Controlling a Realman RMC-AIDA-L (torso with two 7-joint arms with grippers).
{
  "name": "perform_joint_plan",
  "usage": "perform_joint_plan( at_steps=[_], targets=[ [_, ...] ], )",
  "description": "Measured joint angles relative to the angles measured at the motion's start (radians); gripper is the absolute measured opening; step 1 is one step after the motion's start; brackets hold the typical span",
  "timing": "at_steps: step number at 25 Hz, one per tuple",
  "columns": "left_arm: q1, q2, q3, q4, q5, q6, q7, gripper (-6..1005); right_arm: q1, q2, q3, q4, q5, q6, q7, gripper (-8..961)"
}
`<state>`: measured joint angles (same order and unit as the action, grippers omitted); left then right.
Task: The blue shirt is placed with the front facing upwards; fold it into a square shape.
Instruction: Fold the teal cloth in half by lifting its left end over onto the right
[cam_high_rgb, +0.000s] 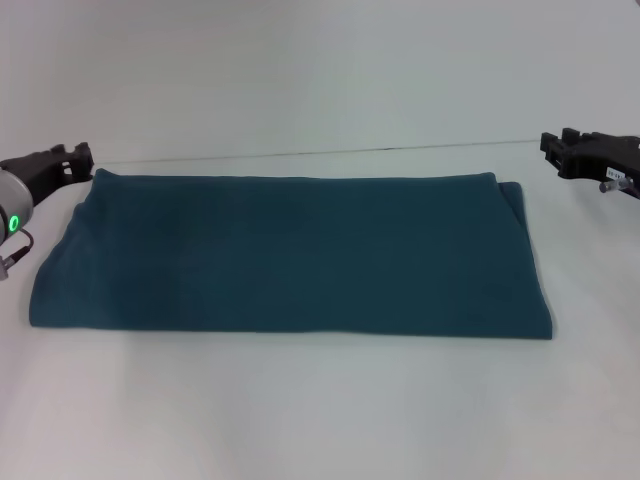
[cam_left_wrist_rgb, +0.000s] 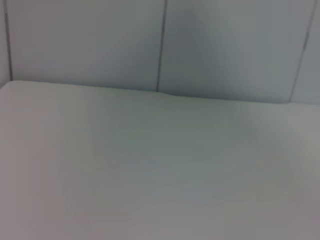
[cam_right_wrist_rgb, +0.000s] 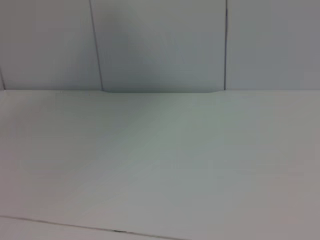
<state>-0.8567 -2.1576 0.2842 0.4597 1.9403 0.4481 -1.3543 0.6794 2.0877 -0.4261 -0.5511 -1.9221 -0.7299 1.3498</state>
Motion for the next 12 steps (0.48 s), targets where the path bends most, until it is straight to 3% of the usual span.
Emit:
perform_joint_plan(
  at_steps=[2,12],
  targets=[
    [0.001,0.0,0.001,0.0,-0.025,-0.012,0.0,246,0.004,0.0,-0.001,0.007,0.001,0.013,0.0,306],
    [0.016,-0.001,0.003,0.007,-0.035,-0.005,0.004,450,-0.005,0.0,-0.005,0.012,0.012,0.0,0.005,531]
  ],
)
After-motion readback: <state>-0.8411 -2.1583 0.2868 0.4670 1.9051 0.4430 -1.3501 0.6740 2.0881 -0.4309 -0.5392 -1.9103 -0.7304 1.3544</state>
